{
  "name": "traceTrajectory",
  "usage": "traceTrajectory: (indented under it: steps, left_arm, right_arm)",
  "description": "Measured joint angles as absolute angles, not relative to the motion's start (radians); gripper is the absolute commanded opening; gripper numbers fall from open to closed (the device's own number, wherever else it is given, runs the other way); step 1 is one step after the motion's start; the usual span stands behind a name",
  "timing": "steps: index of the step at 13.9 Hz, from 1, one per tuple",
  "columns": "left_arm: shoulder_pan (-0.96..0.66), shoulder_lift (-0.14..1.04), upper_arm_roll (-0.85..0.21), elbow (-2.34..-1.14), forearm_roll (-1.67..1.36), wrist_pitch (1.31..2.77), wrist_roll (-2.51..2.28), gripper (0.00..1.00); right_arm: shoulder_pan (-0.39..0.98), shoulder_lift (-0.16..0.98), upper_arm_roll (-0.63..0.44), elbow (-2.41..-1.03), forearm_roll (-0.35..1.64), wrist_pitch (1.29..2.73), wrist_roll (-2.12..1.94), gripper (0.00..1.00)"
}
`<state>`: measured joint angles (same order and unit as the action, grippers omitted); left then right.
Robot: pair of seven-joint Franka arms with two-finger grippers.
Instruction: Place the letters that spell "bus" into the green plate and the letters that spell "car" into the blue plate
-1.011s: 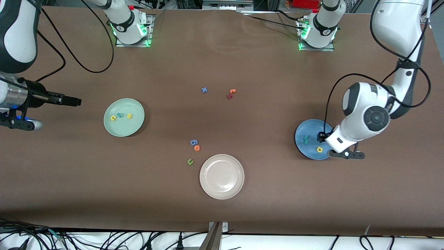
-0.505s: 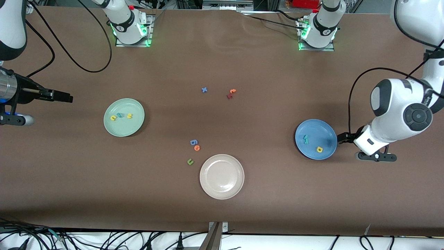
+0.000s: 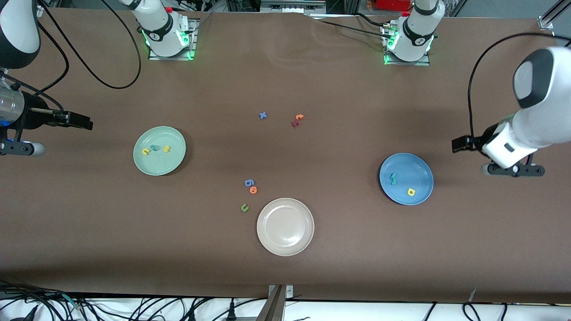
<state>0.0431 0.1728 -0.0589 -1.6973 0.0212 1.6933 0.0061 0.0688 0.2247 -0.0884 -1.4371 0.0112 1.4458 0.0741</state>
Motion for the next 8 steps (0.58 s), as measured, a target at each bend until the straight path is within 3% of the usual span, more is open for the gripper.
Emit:
traceTrajectory:
  steps: [4, 8]
  left_arm:
    - [0.041, 0.092, -0.064, -1.635, 0.002, 1.519, 0.007, 1.00]
    - [0.013, 0.084, -0.062, -1.567, 0.002, 1.460, 0.008, 1.00]
  right_arm:
    - [0.069, 0.225, -0.084, -1.439, 0.011, 1.446, 0.074, 0.99]
    - [0.068, 0.225, -0.084, -1.439, 0.006, 1.446, 0.074, 1.00]
